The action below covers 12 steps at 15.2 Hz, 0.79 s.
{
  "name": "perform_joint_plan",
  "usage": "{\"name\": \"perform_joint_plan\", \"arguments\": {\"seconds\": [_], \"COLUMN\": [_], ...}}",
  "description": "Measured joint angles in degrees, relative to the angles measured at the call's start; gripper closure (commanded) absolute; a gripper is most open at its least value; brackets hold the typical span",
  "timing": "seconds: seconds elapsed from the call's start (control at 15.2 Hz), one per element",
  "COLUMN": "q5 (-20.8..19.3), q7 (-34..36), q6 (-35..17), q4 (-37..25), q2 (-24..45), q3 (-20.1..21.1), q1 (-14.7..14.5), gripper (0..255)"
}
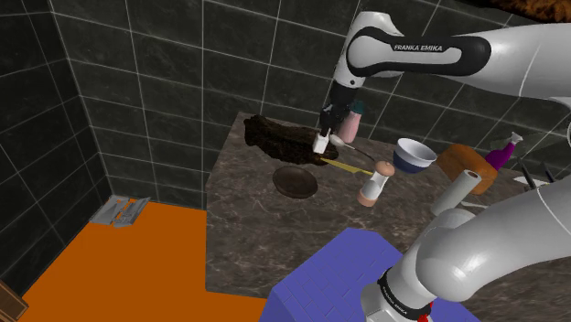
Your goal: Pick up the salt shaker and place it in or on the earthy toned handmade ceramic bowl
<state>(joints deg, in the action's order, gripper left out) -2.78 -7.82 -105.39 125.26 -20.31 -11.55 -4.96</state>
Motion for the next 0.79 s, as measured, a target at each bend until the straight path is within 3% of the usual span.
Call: {"name": "perform_joint_plan", "arguments": {"seconds": [0.33, 0.79], "q5": [1.55, 1.76], "q7": [6.23, 7.02], "q6": [-0.10, -4.98], "q4": [0.00, 4.33], "q2": [0.18, 0.77], "q3": [4.38, 4.82], "q1": [-2.52, -2.81], "gripper": [255, 255]}}
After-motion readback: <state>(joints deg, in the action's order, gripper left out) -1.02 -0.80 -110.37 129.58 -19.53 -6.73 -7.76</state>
